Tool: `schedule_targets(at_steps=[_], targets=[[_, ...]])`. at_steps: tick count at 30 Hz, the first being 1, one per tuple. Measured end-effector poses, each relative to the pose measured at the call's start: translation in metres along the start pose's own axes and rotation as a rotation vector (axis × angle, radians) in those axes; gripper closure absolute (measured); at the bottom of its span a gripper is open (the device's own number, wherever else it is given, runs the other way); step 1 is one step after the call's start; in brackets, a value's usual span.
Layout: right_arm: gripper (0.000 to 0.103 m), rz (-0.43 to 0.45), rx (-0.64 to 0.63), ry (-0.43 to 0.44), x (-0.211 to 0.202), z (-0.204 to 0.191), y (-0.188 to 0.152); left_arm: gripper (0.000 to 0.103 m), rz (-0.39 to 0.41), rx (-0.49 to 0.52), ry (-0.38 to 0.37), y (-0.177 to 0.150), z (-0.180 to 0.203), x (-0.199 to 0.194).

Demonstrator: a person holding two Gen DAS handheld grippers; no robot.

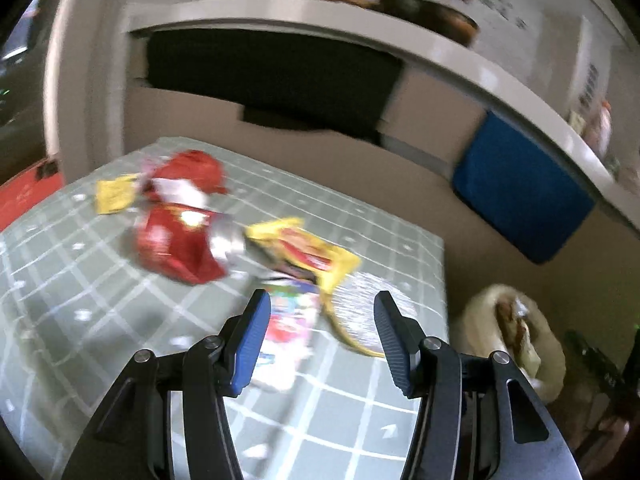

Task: Collect trash
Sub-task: 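Open the right gripper over the bin to drop the pink-purple sponge, then grasp the red crushed can with the left gripper while the right grasps the pink tissue pack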

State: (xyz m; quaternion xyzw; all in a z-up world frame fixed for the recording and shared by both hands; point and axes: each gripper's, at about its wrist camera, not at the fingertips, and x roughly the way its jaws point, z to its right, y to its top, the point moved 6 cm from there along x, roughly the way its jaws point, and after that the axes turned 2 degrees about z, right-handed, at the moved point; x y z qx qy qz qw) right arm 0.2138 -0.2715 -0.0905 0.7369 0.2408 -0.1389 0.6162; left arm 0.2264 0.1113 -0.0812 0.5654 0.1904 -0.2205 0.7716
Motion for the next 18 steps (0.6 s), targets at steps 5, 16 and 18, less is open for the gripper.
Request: schedule_targets(at_steps=[5, 16, 18], targets=[[0.025, -0.002, -0.127, 0.082, 0.012, -0.067, 0.004, 0.048, 0.060, -0.030, 0.103, 0.009, -0.051, -0.021], [0.025, -0.096, -0.221, 0.180, 0.057, -0.150, -0.019, 0.048, 0.006, -0.149, 0.122, 0.006, -0.127, 0.006], [0.025, -0.122, -0.215, 0.210, 0.065, -0.155, -0.023, 0.048, -0.006, -0.163, 0.120, 0.009, -0.132, 0.019]])
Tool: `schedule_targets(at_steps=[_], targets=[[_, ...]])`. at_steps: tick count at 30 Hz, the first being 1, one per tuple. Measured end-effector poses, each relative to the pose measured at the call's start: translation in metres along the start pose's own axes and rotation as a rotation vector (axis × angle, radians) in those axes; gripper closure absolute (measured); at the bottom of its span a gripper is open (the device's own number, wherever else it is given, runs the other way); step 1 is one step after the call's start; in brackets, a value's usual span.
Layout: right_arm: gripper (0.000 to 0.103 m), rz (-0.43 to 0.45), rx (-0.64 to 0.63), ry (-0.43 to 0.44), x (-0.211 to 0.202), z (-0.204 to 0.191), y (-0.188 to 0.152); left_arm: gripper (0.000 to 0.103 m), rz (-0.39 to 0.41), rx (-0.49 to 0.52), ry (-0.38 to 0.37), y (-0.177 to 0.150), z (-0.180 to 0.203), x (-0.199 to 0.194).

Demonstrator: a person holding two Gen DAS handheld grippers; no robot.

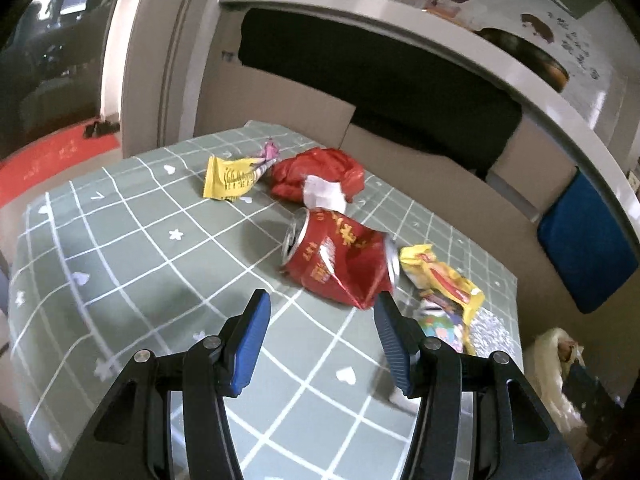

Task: Collect trash
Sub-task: 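Grasp the red crushed can with the left gripper while the right grasps the pink tissue pack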

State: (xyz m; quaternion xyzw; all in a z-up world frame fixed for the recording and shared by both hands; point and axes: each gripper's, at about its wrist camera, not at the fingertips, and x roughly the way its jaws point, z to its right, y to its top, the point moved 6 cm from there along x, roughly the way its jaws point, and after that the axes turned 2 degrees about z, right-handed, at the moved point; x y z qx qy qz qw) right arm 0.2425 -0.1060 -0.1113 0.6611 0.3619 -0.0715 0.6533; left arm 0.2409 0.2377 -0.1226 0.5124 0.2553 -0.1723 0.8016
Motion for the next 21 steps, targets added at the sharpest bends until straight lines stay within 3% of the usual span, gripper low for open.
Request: schedule_targets(at_steps=[3, 10, 16, 21], targets=[[0.025, -0.028, 0.017, 0.041, 0.014, -0.006, -0.001, 0.048, -0.002, -0.007, 0.005, 0.012, -0.003, 0.019], [0.028, -0.061, 0.001, 0.041, 0.041, -0.015, 0.000, 0.048, -0.018, -0.003, 0.029, 0.041, -0.005, 0.057], [0.028, -0.082, 0.013, 0.081, 0.059, -0.017, -0.005, 0.048, -0.002, 0.035, -0.032, 0.080, 0.004, 0.079], [0.029, -0.066, 0.025, 0.077, 0.067, -0.015, -0.005, 0.048, -0.030, -0.036, -0.004, 0.109, 0.009, 0.119]])
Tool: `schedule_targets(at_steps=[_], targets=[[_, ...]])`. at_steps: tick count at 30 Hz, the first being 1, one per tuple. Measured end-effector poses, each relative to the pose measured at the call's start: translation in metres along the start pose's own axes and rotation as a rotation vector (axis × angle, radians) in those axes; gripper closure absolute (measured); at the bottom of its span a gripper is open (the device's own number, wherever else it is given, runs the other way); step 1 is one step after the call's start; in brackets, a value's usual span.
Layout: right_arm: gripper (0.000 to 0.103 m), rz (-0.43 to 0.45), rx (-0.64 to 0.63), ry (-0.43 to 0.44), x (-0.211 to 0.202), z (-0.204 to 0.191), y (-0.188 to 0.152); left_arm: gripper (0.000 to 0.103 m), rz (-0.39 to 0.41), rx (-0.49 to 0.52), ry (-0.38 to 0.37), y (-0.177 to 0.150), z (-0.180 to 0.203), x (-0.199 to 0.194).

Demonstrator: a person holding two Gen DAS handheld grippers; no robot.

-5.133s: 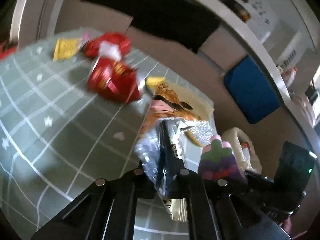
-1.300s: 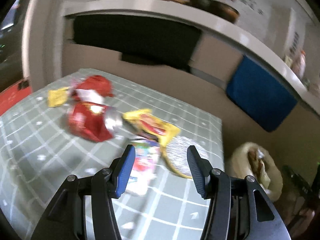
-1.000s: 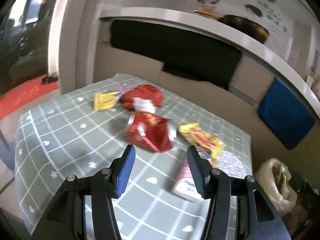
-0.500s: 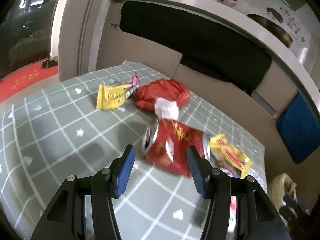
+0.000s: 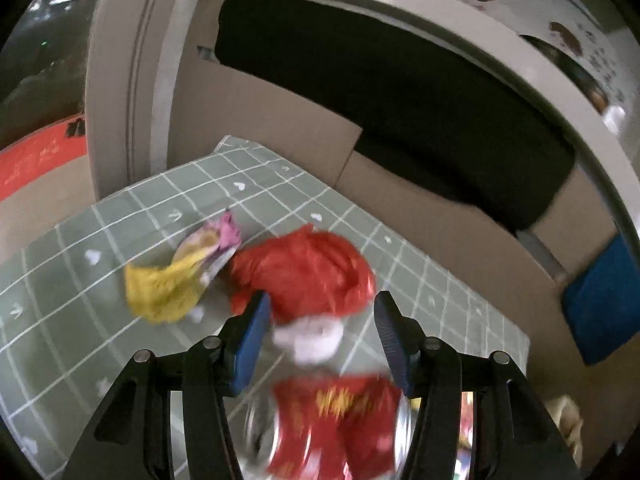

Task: Collect trash
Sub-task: 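Grasp the red crushed can with the left gripper while the right grasps the pink tissue pack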

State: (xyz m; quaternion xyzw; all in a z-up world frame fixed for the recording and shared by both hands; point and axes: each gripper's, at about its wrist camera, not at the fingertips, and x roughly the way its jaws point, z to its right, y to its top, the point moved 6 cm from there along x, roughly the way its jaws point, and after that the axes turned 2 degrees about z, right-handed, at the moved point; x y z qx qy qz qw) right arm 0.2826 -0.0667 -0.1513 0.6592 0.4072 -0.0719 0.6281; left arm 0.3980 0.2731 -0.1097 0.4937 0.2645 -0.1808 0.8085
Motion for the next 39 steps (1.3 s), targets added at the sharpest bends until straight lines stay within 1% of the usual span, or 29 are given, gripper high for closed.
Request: schedule_targets(at_steps=[3, 4, 5, 7, 9, 11, 12, 13, 14, 16, 17, 18, 19, 20, 22, 23, 26, 29, 32, 34, 36, 37, 38, 39], targets=[[0.029, -0.006, 0.007, 0.004, 0.004, 0.002, -0.001, 0.048, -0.034, -0.016, 0.071, 0.013, -0.004, 0.026], [0.029, -0.009, 0.008, 0.005, 0.004, 0.004, -0.001, 0.048, -0.072, -0.024, 0.094, 0.017, -0.006, 0.039], [0.029, -0.011, 0.008, 0.004, 0.004, 0.004, -0.002, 0.048, -0.102, -0.033, 0.101, 0.018, -0.008, 0.047], [0.029, -0.013, 0.015, 0.000, 0.004, 0.008, -0.004, 0.047, -0.151, -0.051, 0.104, 0.018, -0.012, 0.058], [0.029, -0.017, 0.031, 0.006, 0.004, 0.012, -0.005, 0.045, -0.185, -0.074, 0.092, 0.015, -0.015, 0.066], [0.029, -0.021, 0.061, 0.021, 0.004, 0.017, -0.006, 0.045, -0.247, -0.092, 0.068, 0.005, -0.014, 0.074], [0.029, -0.023, 0.077, 0.032, 0.005, 0.018, -0.007, 0.045, -0.287, -0.108, 0.043, -0.002, -0.013, 0.077], [0.029, -0.024, 0.087, 0.040, 0.005, 0.019, -0.007, 0.048, -0.327, -0.126, 0.020, -0.009, -0.013, 0.079], [0.029, -0.022, 0.095, 0.047, 0.004, 0.019, -0.007, 0.065, -0.338, -0.143, 0.008, -0.016, -0.014, 0.078], [0.029, -0.016, 0.088, 0.044, 0.001, 0.018, -0.007, 0.075, -0.310, -0.141, 0.013, -0.021, -0.015, 0.070], [0.029, -0.014, 0.081, 0.043, -0.001, 0.017, -0.006, 0.082, -0.297, -0.124, 0.007, -0.024, -0.014, 0.064], [0.029, -0.011, 0.074, 0.042, -0.003, 0.016, -0.006, 0.084, -0.291, -0.102, 0.001, -0.028, -0.012, 0.057], [0.029, -0.006, 0.065, 0.044, -0.006, 0.015, -0.005, 0.091, -0.285, -0.081, -0.013, -0.032, -0.009, 0.050], [0.029, -0.004, 0.061, 0.044, -0.008, 0.014, -0.005, 0.094, -0.277, -0.064, -0.023, -0.037, -0.007, 0.042], [0.029, -0.001, 0.058, 0.045, -0.011, 0.014, -0.005, 0.096, -0.282, -0.044, -0.046, -0.048, -0.003, 0.028], [0.029, 0.000, 0.061, 0.048, -0.012, 0.013, -0.005, 0.096, -0.299, -0.047, -0.067, -0.058, -0.003, 0.019], [0.029, -0.001, 0.073, 0.062, -0.014, 0.012, -0.005, 0.096, -0.330, -0.044, -0.098, -0.083, -0.002, -0.003], [0.029, -0.002, 0.064, 0.072, -0.017, 0.008, -0.005, 0.096, -0.306, -0.028, -0.115, -0.099, -0.001, -0.030], [0.029, -0.004, 0.044, 0.076, -0.020, 0.002, -0.005, 0.096, -0.272, -0.006, -0.170, -0.109, 0.003, -0.060], [0.029, -0.005, 0.033, 0.082, -0.022, -0.004, -0.005, 0.093, -0.250, 0.006, -0.201, -0.111, 0.004, -0.077], [0.029, -0.002, 0.019, 0.089, -0.024, -0.009, -0.003, 0.080, -0.222, 0.012, -0.210, -0.110, 0.002, -0.089], [0.029, 0.002, 0.012, 0.091, -0.025, -0.012, -0.002, 0.060, -0.203, 0.010, -0.216, -0.110, 0.000, -0.098], [0.029, 0.006, 0.008, 0.093, -0.026, -0.014, -0.001, 0.046, -0.185, 0.006, -0.238, -0.110, 0.001, -0.102], [0.029, 0.009, 0.008, 0.096, -0.027, -0.016, -0.001, 0.044, -0.176, 0.001, -0.258, -0.112, 0.001, -0.105]])
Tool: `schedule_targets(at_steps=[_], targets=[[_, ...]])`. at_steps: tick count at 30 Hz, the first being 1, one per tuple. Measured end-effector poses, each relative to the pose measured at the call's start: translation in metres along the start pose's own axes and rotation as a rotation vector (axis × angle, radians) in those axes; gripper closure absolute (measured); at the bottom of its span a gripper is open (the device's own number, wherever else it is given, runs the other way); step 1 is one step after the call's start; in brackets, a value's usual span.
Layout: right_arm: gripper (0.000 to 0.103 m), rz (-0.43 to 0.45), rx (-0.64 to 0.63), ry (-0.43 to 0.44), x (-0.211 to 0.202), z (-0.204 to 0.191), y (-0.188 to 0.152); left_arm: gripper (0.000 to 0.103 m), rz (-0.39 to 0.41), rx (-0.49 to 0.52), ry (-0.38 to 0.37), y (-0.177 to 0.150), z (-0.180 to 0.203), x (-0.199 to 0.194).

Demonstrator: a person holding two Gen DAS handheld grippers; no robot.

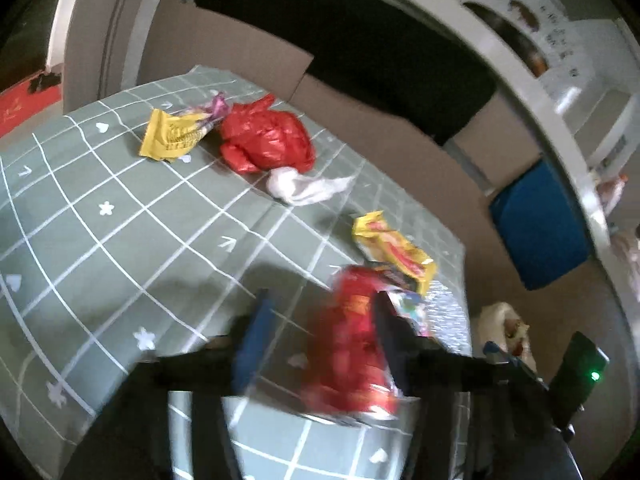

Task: Collect trash
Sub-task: 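Grasp the red crushed can with the left gripper while the right grasps the pink tissue pack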

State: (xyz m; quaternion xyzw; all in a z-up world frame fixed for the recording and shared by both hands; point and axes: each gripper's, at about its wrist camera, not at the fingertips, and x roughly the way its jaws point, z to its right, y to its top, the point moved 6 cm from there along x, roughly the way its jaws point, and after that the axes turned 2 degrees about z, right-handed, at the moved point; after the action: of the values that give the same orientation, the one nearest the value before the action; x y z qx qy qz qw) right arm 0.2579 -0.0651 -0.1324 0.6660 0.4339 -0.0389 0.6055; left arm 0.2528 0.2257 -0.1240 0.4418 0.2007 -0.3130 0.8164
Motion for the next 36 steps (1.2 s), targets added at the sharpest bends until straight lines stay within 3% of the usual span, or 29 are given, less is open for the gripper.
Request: schedule_targets(at_steps=[3, 7, 11, 16, 21, 27, 31, 36], targets=[[0.029, -0.004, 0.011, 0.017, 0.001, -0.004, -0.001, 0.044, -0.043, 0.037, -0.017, -0.006, 0.007, 0.012], [0.029, -0.012, 0.006, 0.023, -0.002, -0.007, -0.006, 0.044, -0.045, 0.090, 0.097, -0.005, 0.001, 0.028], [0.029, -0.004, -0.032, -0.017, -0.012, -0.003, -0.011, 0.044, -0.069, 0.069, 0.131, -0.008, -0.013, 0.033], [0.029, -0.023, -0.001, -0.007, -0.006, 0.005, -0.018, 0.044, -0.079, -0.034, 0.108, -0.013, -0.031, 0.033], [0.029, -0.049, -0.009, -0.008, 0.005, 0.002, -0.026, 0.044, -0.108, -0.061, 0.071, -0.012, -0.016, 0.047], [0.029, -0.074, -0.013, -0.003, 0.010, 0.001, -0.033, 0.044, -0.127, -0.007, 0.078, -0.018, 0.006, 0.062], [0.029, -0.075, -0.039, -0.017, 0.012, -0.002, -0.038, 0.052, -0.136, -0.011, 0.052, -0.022, 0.013, 0.062], [0.020, -0.102, -0.093, -0.035, 0.017, -0.008, -0.040, 0.074, -0.082, 0.001, 0.035, -0.016, 0.016, 0.040]])
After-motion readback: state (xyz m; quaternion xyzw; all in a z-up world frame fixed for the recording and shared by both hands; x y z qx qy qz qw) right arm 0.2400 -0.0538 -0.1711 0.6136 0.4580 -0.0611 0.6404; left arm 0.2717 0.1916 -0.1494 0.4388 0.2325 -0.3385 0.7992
